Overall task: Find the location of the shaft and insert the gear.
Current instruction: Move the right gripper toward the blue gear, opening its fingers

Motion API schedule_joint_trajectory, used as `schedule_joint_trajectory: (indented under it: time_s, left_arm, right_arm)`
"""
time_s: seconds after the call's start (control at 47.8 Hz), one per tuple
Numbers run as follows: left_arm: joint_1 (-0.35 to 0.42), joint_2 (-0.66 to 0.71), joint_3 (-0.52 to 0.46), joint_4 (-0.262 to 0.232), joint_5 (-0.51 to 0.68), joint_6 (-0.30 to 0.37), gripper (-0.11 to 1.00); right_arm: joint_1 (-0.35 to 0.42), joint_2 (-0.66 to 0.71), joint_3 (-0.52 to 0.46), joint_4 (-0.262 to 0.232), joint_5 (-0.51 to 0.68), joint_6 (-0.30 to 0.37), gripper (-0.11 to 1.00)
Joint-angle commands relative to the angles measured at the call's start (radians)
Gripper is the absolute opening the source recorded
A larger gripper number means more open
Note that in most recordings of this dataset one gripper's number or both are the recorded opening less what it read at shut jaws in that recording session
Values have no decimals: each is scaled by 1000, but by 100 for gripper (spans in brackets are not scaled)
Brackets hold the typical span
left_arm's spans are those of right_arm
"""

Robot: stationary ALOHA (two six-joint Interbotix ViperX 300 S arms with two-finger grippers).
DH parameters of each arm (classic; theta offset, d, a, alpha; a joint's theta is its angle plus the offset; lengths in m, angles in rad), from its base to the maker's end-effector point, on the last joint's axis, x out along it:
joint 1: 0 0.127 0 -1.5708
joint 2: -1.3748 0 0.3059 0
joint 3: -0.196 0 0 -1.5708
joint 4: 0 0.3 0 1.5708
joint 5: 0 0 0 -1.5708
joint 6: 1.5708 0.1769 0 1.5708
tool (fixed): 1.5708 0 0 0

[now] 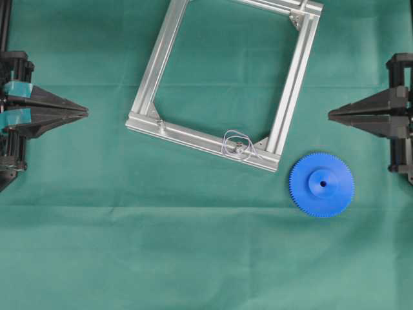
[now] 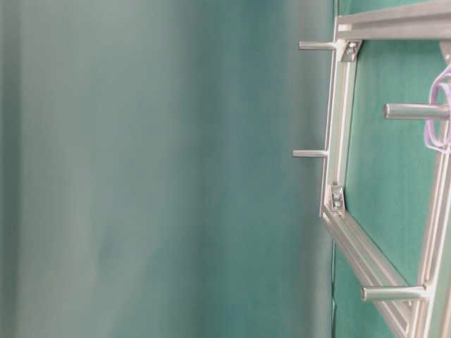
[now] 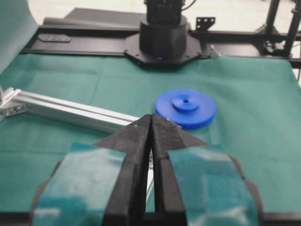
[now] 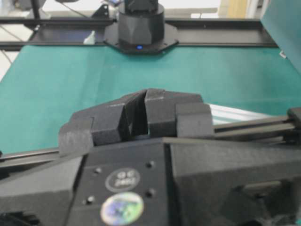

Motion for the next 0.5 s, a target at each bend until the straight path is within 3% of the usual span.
schedule_joint_trajectory:
  time_s: [0.0,0.209,0.293,0.481]
  left_arm:
    - [3,9,-25,-3,-3,2,1]
    - [3,9,-26,-3,5,-2,1]
    - [3,9,-26,-3,5,0,1]
    - [3,9,-26,-3,5,-2,1]
  right_arm:
    - [-6,-8,-29,2,21,2,2]
    - [-8,-18,-40,3,63,29,4]
    - [-8,-20,-44,3,92,55,22]
    - [-8,-15,-54,3,169,74,77]
